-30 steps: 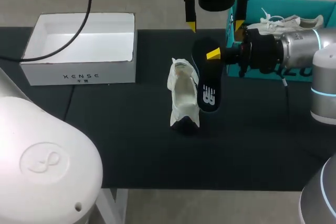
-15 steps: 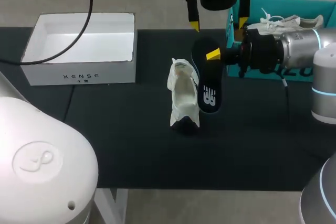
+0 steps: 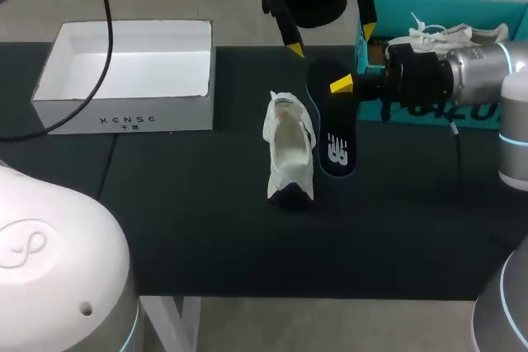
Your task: Take the shoe out of the shoebox, open the shoe tongue, remove and reinsert the insole, then place the shoe into the shoebox
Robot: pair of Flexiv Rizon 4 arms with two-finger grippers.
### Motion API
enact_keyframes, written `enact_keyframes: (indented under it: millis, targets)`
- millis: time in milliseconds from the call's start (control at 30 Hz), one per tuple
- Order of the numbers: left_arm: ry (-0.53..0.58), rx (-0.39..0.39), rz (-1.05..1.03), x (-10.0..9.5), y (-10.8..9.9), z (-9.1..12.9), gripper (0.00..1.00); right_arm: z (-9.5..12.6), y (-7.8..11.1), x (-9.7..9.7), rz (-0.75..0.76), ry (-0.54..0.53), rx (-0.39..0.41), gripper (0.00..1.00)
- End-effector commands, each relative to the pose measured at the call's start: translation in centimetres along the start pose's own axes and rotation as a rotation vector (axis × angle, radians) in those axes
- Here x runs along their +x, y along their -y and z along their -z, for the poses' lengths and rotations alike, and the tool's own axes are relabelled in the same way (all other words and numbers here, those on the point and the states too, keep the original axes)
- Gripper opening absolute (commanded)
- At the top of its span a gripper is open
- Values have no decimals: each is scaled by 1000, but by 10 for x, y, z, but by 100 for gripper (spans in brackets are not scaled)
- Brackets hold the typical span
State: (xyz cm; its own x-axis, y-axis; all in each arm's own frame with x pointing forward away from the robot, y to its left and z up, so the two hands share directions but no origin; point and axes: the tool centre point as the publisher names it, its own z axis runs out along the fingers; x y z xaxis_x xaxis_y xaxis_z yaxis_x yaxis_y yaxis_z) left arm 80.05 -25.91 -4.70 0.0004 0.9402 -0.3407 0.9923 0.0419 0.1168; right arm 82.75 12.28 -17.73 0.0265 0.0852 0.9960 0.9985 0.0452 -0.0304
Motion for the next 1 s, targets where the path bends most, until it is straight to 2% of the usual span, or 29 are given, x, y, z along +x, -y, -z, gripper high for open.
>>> enact_keyframes:
  millis: [33, 200, 500, 700, 800, 1000]
  targets:
    - [359, -43, 27, 26, 7, 1, 100, 4, 2, 2, -6, 12, 7, 0]
    - [523, -119, 59, 32, 5, 4, 100, 8, 3, 3, -22, 17, 12, 0]
    - [704, -198, 134, 45, 3, 12, 100, 8, 8, 11, -31, 17, 34, 0]
    - [851, -192, 211, 50, 3, 13, 100, 6, 10, 15, -50, -8, 56, 0]
    - [969, -166, 286, 52, 4, 13, 100, 8, 12, 20, -61, -41, 72, 0]
    - [1066, -125, 272, 55, 5, 7, 100, 14, 16, 32, -29, -44, 51, 0]
